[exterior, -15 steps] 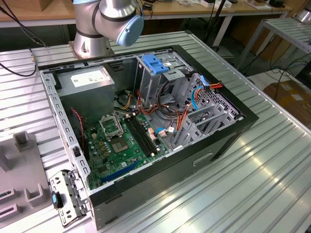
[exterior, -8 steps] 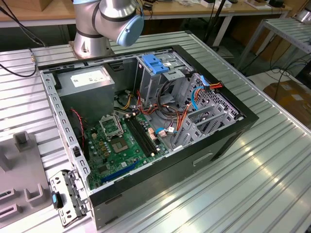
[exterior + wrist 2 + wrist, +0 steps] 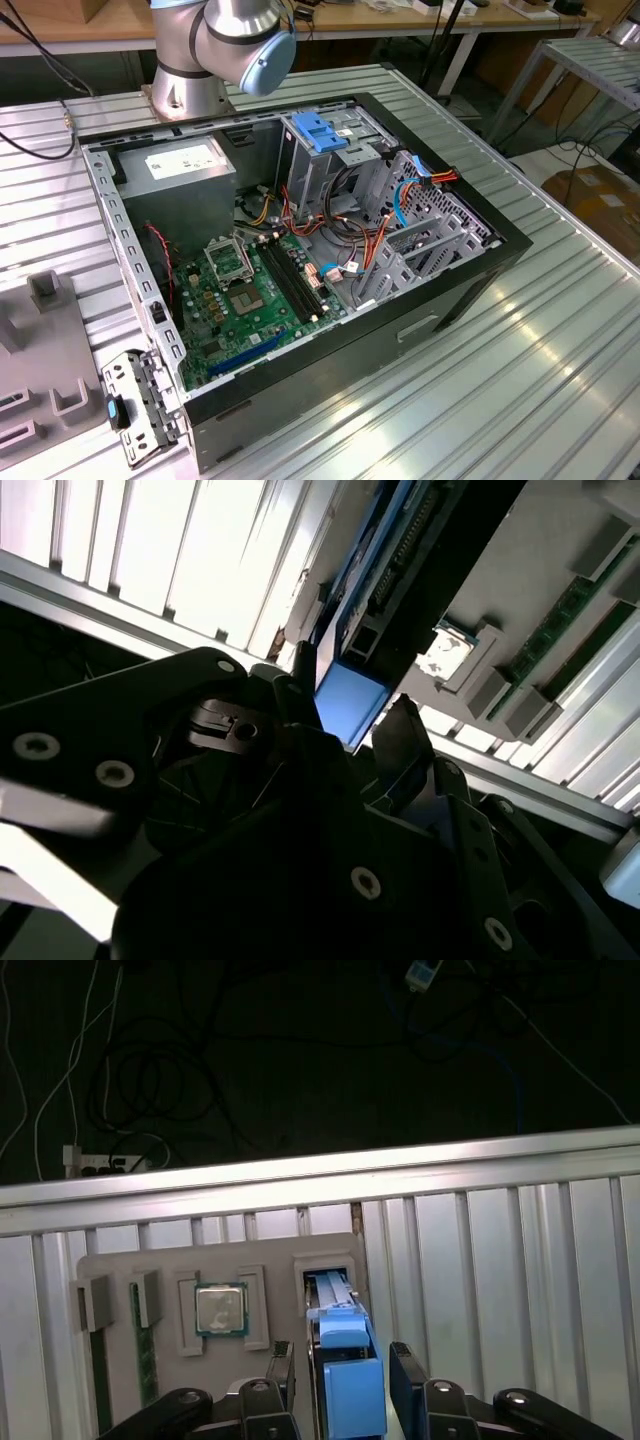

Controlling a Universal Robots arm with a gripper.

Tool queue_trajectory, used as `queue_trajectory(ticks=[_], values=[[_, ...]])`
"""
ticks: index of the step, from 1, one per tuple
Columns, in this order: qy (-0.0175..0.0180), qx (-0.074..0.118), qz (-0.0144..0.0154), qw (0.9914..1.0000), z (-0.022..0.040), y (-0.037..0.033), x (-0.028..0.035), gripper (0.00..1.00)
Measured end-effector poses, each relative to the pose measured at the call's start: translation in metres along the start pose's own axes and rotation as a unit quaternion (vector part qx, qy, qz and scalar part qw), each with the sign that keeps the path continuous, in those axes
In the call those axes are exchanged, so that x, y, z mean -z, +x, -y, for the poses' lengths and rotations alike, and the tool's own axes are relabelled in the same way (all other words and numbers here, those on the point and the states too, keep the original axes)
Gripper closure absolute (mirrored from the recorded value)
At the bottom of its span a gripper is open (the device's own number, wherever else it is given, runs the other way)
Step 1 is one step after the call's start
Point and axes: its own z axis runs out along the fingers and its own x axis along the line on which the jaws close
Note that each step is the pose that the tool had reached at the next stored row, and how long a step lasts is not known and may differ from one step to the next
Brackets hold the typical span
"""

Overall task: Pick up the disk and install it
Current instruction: 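Pick up the disk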

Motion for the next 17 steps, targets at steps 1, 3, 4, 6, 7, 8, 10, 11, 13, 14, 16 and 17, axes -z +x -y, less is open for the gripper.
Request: queue_trajectory(ticks=[1, 3, 4, 6, 7, 8, 10, 11, 13, 14, 16, 17], values=[[0.0, 0.0, 0.0, 1.0, 0.0, -0.0003, -0.0005, 0.49], [-0.0001, 0.0, -0.0001, 1.0, 0.0003, -0.0004, -0.0026, 0.49], [0.0, 0.0, 0.0, 1.0, 0.0004, -0.0005, -0.0033, 0.49], [0.0, 0.0, 0.0, 1.0, 0.0007, -0.0004, -0.005, 0.49], [0.0, 0.0, 0.0, 1.0, 0.0007, -0.0004, -0.0063, 0.49], [0.0, 0.0, 0.0, 1.0, 0.0007, -0.0005, -0.0076, 0.49], [0.0, 0.0, 0.0, 1.0, 0.0007, -0.0005, -0.0097, 0.49], [-0.0001, 0.0, 0.0, 1.0, 0.0007, -0.0005, -0.0102, 0.49], [0.0, 0.0, 0.0001, 1.0, 0.0007, -0.0006, -0.0125, 0.49], [-0.0001, 0.0, 0.0003, 1.0, 0.0007, -0.0006, -0.0138, 0.49], [0.0, 0.0, 0.0006, 1.0, 0.0007, -0.0006, -0.0151, 0.49], [0.0001, 0.0, 0.0007, 1.0, 0.0007, -0.0011, -0.0154, 0.49]])
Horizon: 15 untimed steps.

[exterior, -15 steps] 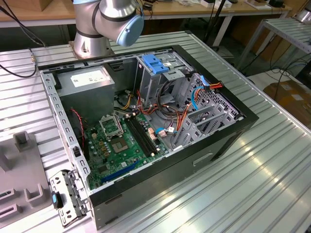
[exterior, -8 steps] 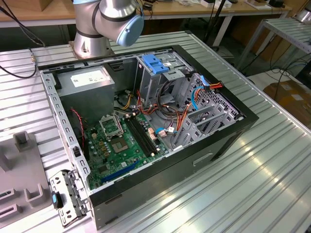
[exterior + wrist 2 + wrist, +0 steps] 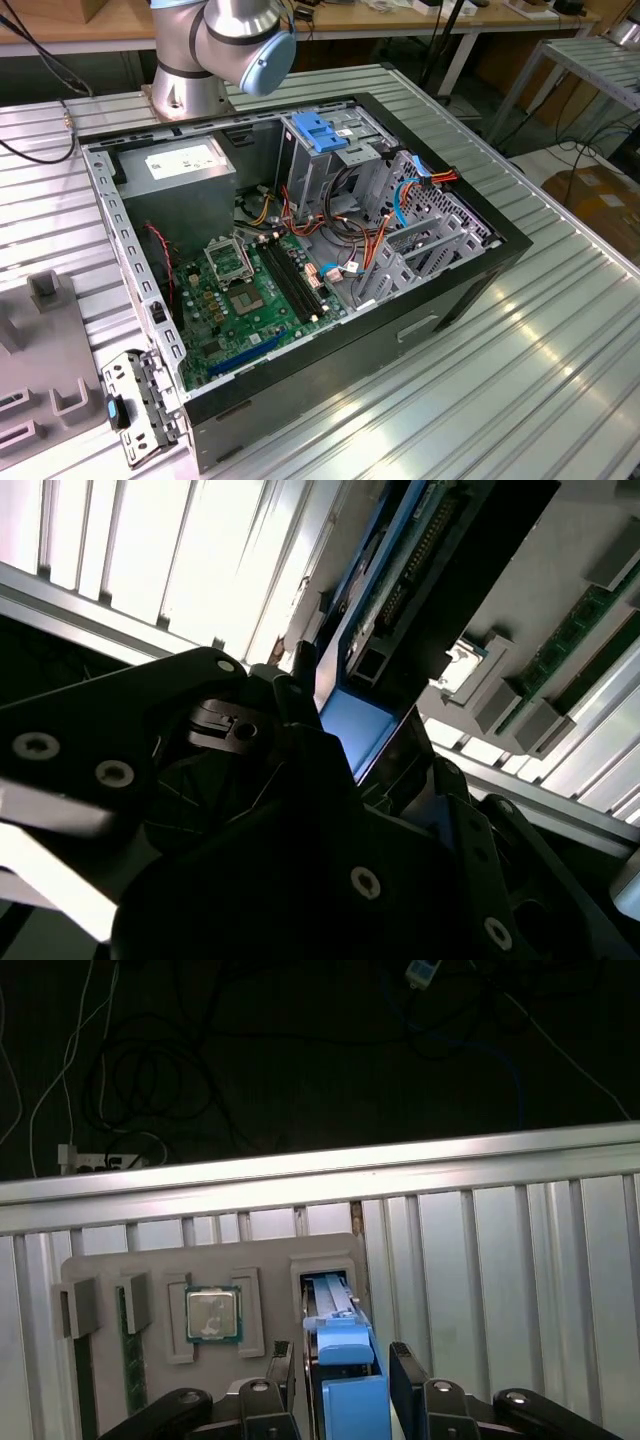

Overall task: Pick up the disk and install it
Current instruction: 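Pick up the disk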

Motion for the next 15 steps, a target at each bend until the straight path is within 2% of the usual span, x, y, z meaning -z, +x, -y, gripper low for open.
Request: queue_trajectory(ticks=[7, 15], values=[[0.0009, 0.007, 0.0, 0.99998, 0.0, -0.0004, -0.0003, 0.49], [0.0044, 0.009, -0.0003, 0.99995, 0.0001, 0.0011, -0.0007, 0.49]])
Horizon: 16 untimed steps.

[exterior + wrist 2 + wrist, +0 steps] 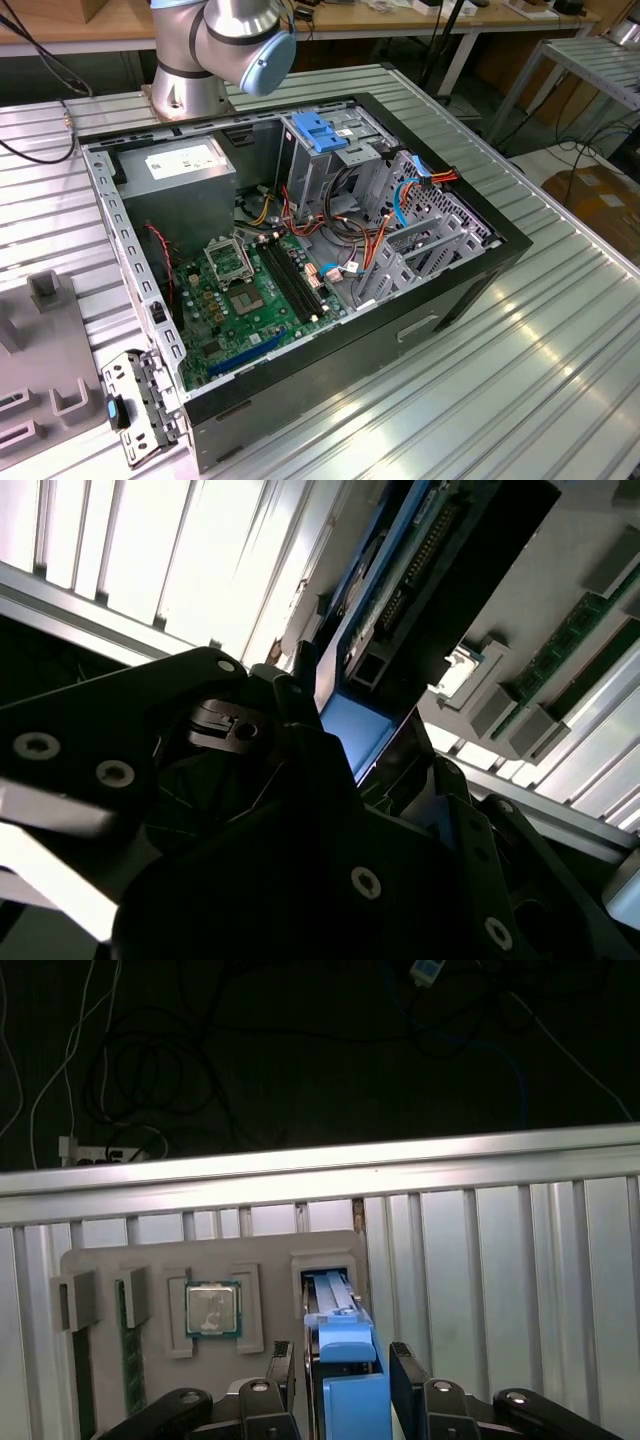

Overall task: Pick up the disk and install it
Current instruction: 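Pick up the disk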

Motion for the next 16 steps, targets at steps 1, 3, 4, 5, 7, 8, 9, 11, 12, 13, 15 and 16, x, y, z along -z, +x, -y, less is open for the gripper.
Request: queue_trajectory(ticks=[1, 3, 4, 5, 7, 8, 9, 11, 12, 13, 15, 16], values=[[0.0002, 0.0, 0.0, 1.0, 0.0, 0.0, -0.0001, 0.49], [0.0002, 0.001, 0.0, 1.0, 0.0001, 0.0001, -0.0001, 0.49], [0.0002, 0.001, 0.0, 1.0, 0.0, 0.0001, -0.0001, 0.49], [0.0002, 0.001, 0.0, 1.0, 0.0, 0.0001, -0.0001, 0.49], [0.0002, 0.001, 0.0, 1.0, 0.0, 0.0001, -0.0001, 0.49], [0.0002, 0.001, 0.0, 1.0, 0.0, 0.0001, -0.0001, 0.49], [0.0002, 0.001, 0.0, 1.0, 0.0, 0.0001, -0.0002, 0.49], [0.0002, 0.001, 0.0, 1.0, 0.0, 0.0001, -0.0002, 0.51], [0.0002, 0.001, 0.0, 1.0, 0.0, 0.0001, -0.0002, 0.51], [0.0002, 0.001, 0.0, 1.0, 0.0, 0.0001, -0.0002, 0.58], [0.0002, 0.001, 0.0, 1.0, 0.0, 0.0001, -0.0002, 0.58], [0.0003, 0.001, -0.0001, 1.0, 0.0, 0.0002, -0.0002, 0.58]])
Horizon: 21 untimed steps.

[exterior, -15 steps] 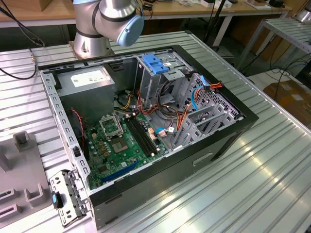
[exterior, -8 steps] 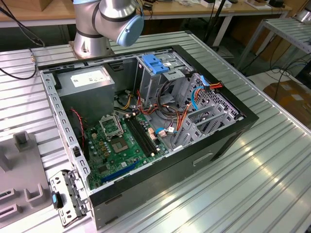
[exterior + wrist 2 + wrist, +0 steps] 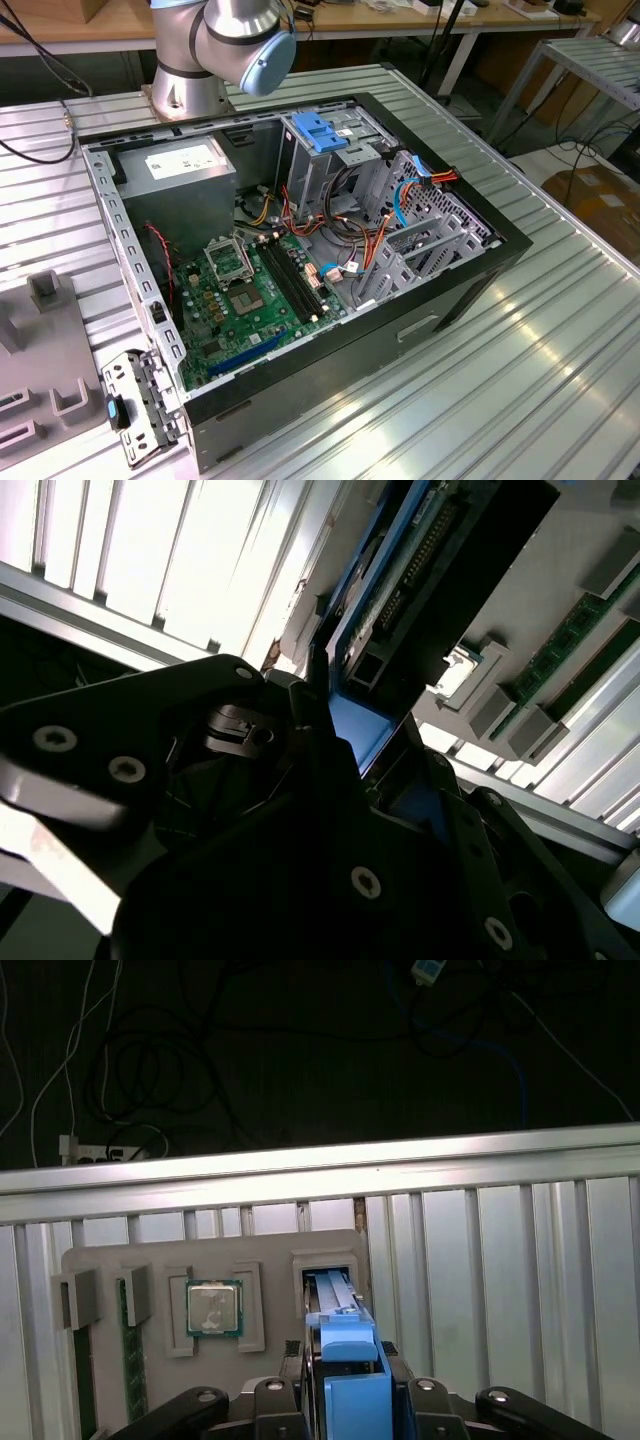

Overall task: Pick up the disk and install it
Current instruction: 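Pick up the disk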

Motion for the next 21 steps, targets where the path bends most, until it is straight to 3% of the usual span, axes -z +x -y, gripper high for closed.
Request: queue_trajectory(ticks=[21], values=[[0.0008, 0.0, 0.0001, 1.0, 0.0006, 0.0041, -0.0019, 0.58]])
